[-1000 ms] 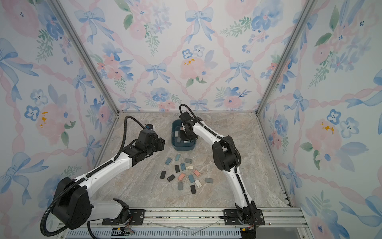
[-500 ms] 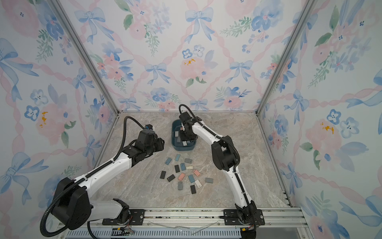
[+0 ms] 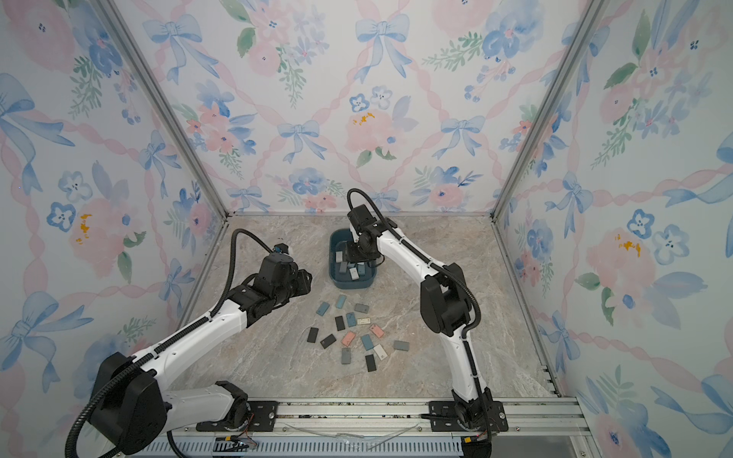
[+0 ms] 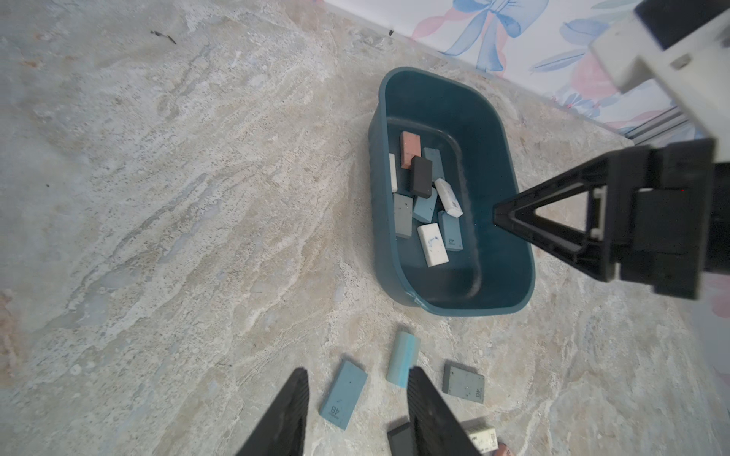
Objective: Put the eraser in the storage box
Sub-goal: Pick up the eraser from the center of the board.
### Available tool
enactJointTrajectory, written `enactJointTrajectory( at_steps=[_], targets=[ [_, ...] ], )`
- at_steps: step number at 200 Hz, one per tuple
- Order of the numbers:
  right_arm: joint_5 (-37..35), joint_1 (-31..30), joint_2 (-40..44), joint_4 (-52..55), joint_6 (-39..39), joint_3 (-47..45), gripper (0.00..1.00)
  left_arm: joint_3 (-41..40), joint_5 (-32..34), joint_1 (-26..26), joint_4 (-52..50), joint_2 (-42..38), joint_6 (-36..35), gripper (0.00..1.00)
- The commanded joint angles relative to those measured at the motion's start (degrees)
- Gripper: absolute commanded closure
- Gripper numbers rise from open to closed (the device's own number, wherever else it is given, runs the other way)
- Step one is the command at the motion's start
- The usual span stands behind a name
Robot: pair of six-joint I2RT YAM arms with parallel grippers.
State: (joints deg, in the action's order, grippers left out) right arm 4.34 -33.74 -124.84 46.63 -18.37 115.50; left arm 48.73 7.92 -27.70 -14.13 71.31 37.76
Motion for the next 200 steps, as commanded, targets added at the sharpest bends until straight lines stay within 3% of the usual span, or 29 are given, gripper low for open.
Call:
enactJointTrajectory(
  at_steps=[1, 118, 200],
  targets=[
    [0.56, 0.07, 5.17, -3.1, 0.27, -3.99, 0.57, -1.26, -0.25, -0.1, -1.86, -1.64, 0.62, 0.56],
    [-0.11, 0.49, 19.86, -14.08, -2.41, -24.05, 0.56, -1.78, -1.36, -5.59, -11.59, -0.87, -3.37, 0.56],
    [-0.47, 1.3, 26.06, -17.4, -4.34, -32.08, 0.55, -5.12, -3.35, -9.15, -13.05, 0.75, -3.73, 0.52]
  ],
)
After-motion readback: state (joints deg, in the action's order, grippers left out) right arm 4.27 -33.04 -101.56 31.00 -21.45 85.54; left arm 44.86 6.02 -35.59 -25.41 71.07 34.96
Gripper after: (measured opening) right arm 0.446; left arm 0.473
